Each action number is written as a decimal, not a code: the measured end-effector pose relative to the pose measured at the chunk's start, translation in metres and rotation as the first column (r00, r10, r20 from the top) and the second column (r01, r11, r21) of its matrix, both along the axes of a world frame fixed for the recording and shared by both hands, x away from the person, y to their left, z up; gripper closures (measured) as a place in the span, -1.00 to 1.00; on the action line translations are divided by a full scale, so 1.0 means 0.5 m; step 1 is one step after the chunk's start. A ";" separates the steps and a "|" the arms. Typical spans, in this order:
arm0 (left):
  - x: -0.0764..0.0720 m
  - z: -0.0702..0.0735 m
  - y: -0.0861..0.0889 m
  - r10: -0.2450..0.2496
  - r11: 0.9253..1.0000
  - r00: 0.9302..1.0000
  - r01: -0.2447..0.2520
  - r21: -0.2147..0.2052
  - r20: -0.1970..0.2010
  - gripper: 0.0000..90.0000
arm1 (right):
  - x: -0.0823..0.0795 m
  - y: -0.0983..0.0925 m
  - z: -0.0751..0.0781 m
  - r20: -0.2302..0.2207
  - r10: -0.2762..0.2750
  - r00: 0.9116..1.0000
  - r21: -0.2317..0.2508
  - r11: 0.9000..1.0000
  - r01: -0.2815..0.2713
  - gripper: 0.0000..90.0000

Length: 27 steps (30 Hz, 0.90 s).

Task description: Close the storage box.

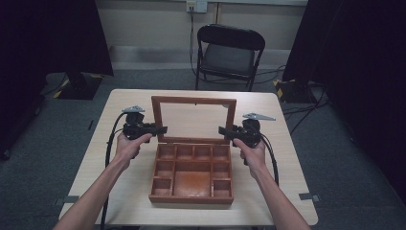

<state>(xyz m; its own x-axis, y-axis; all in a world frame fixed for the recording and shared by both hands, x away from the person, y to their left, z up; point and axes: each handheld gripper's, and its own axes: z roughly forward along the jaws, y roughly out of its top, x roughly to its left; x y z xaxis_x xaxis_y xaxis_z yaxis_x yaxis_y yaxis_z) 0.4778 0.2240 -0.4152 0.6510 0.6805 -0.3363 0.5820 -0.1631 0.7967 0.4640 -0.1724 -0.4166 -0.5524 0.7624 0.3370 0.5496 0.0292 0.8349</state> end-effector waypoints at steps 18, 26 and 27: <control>-0.028 0.016 0.009 -0.017 1.000 1.000 0.017 -0.012 0.013 0.17 | -0.018 -0.004 0.006 -0.041 0.024 0.999 0.020 1.000 -0.023 -0.23; -0.044 0.021 0.012 -0.027 1.000 0.999 0.027 0.006 0.022 0.14 | -0.034 -0.009 0.010 -0.067 0.011 0.998 0.005 1.000 -0.010 -0.30; -0.047 0.021 0.012 -0.021 1.000 1.000 0.021 -0.016 0.017 0.13 | -0.036 -0.010 0.011 -0.062 0.010 0.998 0.002 1.000 -0.010 -0.29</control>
